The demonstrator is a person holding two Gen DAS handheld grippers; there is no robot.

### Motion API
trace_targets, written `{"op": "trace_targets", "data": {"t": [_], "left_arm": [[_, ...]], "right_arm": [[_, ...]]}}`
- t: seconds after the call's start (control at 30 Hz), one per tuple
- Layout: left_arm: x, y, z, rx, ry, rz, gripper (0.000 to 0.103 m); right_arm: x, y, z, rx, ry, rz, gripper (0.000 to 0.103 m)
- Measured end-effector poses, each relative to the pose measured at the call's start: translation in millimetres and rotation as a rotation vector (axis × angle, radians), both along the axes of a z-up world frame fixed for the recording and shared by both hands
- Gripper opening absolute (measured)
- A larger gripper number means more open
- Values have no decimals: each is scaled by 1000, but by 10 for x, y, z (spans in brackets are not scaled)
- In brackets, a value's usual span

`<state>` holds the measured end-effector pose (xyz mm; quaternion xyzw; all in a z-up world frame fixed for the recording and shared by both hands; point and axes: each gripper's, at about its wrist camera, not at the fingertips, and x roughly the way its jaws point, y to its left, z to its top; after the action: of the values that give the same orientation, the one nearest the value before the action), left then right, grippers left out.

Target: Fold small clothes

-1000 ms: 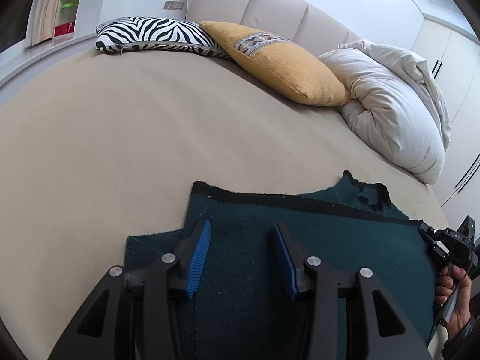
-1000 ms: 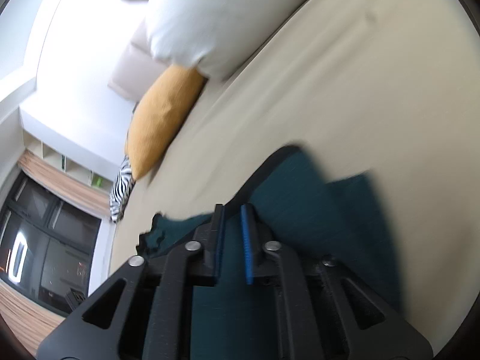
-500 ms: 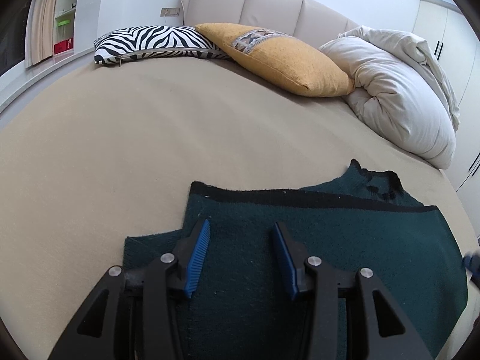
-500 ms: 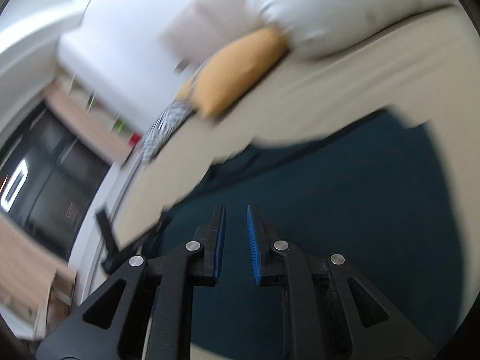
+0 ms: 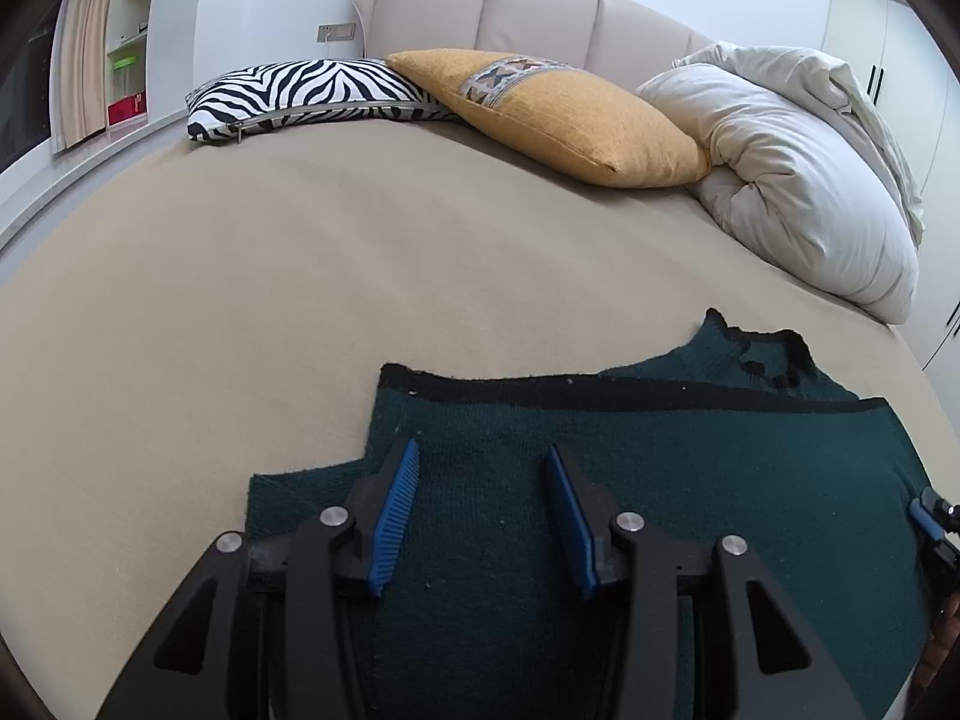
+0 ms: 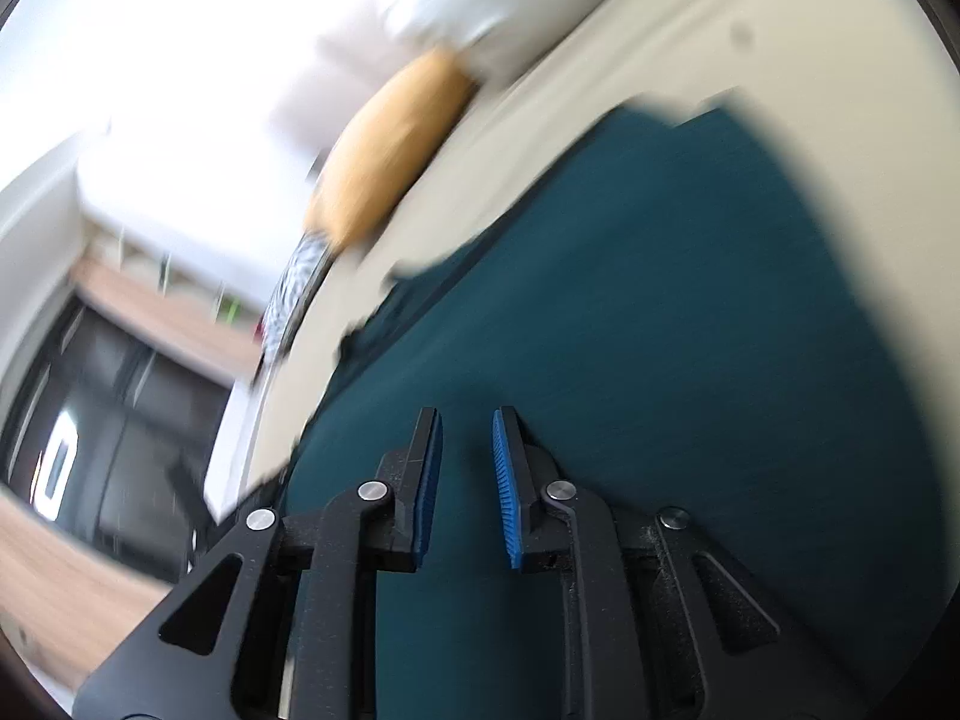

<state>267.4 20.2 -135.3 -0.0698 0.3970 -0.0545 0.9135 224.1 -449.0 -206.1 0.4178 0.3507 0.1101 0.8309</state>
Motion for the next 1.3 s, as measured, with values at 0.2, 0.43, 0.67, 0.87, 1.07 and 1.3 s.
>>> {"op": "trace_targets", "data": {"t": [0.2,0.43,0.67,0.87,1.07,1.3], "left_arm": [[1,-23,4,6,1,1,48],[-376,372,388,-154,34,43,68],[-1009,939,337,-379,129,110,70],[-1030,857,123,-433,232,46,70],[-960,844,76,-454,257,14,70],[-852,714,1,-465,317,-59,27]], "right_arm": [[-211,-104,149,-106,14,-104,25],[-733,101,667,-212,-37,-23,48],[-1129,541,991,-162,-70,139,51],[-1220,943,1006,-84,-55,242,51],[-1177,1175,926,-39,-36,303,51],[-1018,1333,823,-1,-15,345,51]]}}
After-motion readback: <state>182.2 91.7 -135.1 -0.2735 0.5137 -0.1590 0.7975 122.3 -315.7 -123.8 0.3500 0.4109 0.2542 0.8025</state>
